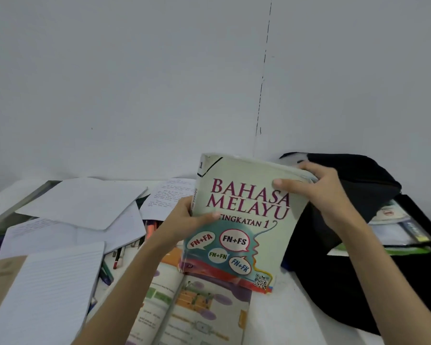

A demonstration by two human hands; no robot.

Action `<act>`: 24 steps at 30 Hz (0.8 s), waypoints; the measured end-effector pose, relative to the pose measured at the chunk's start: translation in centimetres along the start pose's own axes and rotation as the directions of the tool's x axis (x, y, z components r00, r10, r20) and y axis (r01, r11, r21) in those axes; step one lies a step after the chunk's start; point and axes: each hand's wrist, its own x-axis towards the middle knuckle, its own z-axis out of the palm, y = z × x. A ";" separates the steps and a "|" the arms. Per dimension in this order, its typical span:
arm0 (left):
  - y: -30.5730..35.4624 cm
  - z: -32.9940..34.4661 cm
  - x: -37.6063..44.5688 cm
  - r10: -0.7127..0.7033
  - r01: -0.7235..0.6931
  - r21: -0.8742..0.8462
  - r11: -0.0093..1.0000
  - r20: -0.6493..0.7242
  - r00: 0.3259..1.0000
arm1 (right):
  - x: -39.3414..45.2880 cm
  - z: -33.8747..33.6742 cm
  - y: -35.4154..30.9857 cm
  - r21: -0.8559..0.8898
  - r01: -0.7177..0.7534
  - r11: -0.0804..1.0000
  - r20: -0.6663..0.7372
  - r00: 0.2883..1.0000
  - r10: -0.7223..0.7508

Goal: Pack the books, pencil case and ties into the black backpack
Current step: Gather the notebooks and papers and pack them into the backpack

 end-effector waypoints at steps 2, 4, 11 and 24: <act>0.3 0.8 0.0 0.038 -0.035 0.055 0.998 -0.065 0.997 | -0.1 -1.1 -0.5 -0.290 0.058 0.955 -0.173 0.979 -0.112; 0.9 2.0 0.1 0.081 -0.067 0.144 0.987 -0.090 0.993 | -0.7 -2.1 -1.3 -0.491 0.151 0.858 -0.125 0.962 -0.242; 7.1 6.6 1.2 0.381 -0.458 0.518 0.722 0.254 0.889 | -3.9 -7.6 -2.9 -0.416 0.043 0.908 0.468 0.867 0.173; 0.9 20.0 4.6 0.453 -0.359 0.346 0.867 -0.246 0.857 | -9.0 -20.1 5.3 0.309 -0.241 0.920 -0.190 0.932 0.308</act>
